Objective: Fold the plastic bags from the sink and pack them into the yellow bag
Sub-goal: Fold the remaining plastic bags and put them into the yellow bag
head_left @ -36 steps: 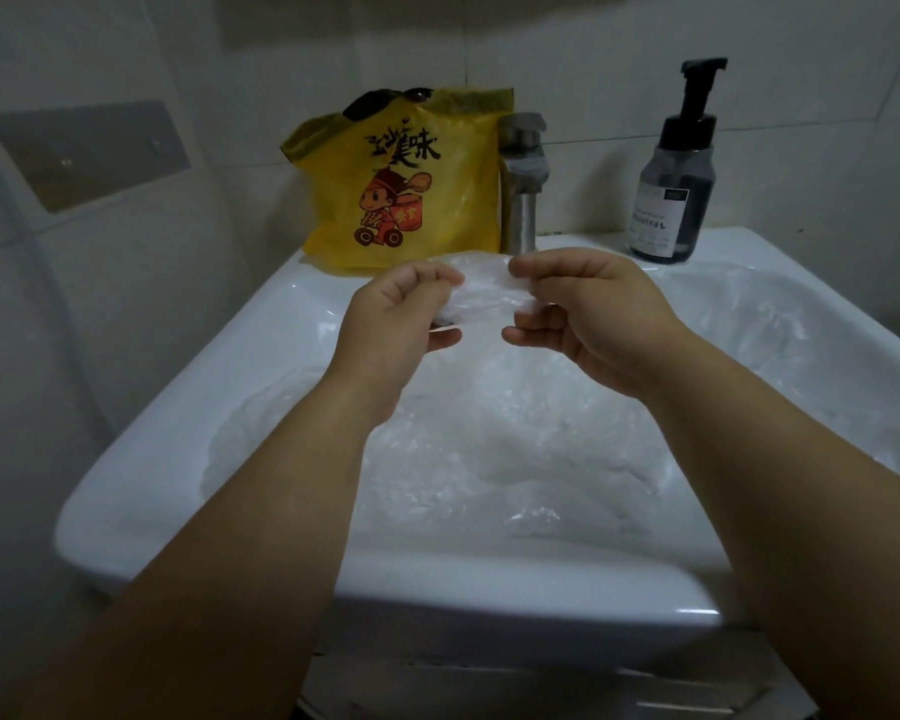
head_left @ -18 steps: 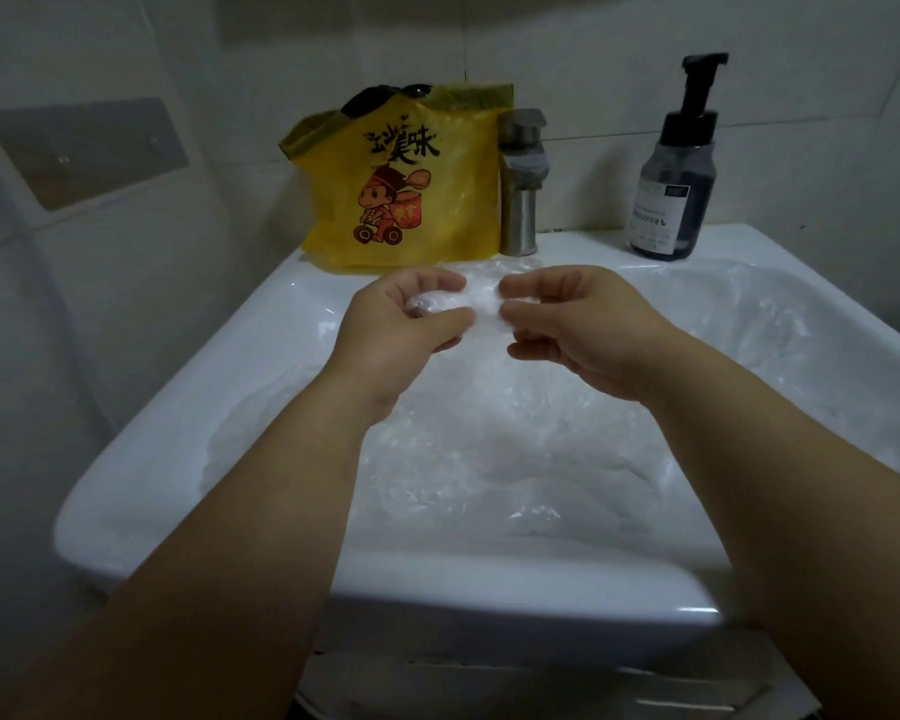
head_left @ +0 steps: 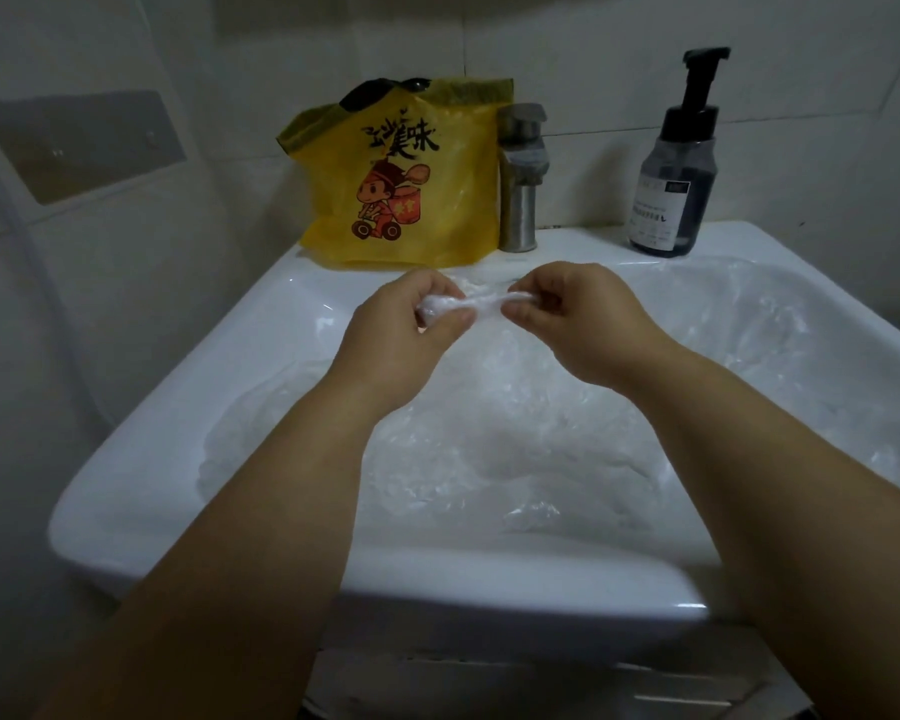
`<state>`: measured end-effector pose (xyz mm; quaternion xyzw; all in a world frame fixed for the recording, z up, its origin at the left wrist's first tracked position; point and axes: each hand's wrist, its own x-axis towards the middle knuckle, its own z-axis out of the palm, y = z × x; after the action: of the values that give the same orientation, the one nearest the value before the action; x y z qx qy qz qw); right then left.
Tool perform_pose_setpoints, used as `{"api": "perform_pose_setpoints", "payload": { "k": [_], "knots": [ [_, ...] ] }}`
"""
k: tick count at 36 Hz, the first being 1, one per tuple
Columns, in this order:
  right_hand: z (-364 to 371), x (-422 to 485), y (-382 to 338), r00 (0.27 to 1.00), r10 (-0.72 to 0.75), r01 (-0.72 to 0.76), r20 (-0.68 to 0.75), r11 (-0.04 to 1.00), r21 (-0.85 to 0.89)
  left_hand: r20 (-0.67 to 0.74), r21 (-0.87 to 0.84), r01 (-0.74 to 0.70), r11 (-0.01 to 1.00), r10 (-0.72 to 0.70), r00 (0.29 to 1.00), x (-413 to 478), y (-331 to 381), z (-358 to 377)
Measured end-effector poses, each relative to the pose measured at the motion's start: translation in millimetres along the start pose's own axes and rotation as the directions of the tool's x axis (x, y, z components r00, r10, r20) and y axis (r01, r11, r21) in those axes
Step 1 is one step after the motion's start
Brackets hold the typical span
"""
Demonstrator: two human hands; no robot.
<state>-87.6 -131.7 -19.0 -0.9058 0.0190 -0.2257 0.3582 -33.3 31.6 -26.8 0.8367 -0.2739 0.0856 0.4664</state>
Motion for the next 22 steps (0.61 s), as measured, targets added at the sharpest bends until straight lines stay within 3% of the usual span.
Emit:
{"api": "perform_pose_setpoints", "payload": {
  "k": [5,8,13,22],
  "knots": [
    [-3.4,0.0,0.7,0.998,-0.057,0.058,0.024,0.997,-0.045,0.027,0.006,0.05,0.999,-0.05,0.998,2.1,0.0,-1.8],
    [-6.4,-1.0,-1.8,0.997,0.022,-0.028,0.077,0.997,0.073,0.062,-0.047,0.069,0.997,-0.066,0.996,1.8,-0.5,-5.1],
    [-11.5,-0.2,-1.8,0.99,0.065,-0.101,0.128,0.95,0.297,0.131,-0.279,0.1,0.955,-0.066,0.989,0.7,1.9,-9.5],
    [-17.6,-1.3,-0.3,0.964,0.125,-0.224,0.236,0.861,0.457,0.165,-0.281,0.18,0.943,-0.137,0.977,0.8,1.6,-11.0]
  ]
}}
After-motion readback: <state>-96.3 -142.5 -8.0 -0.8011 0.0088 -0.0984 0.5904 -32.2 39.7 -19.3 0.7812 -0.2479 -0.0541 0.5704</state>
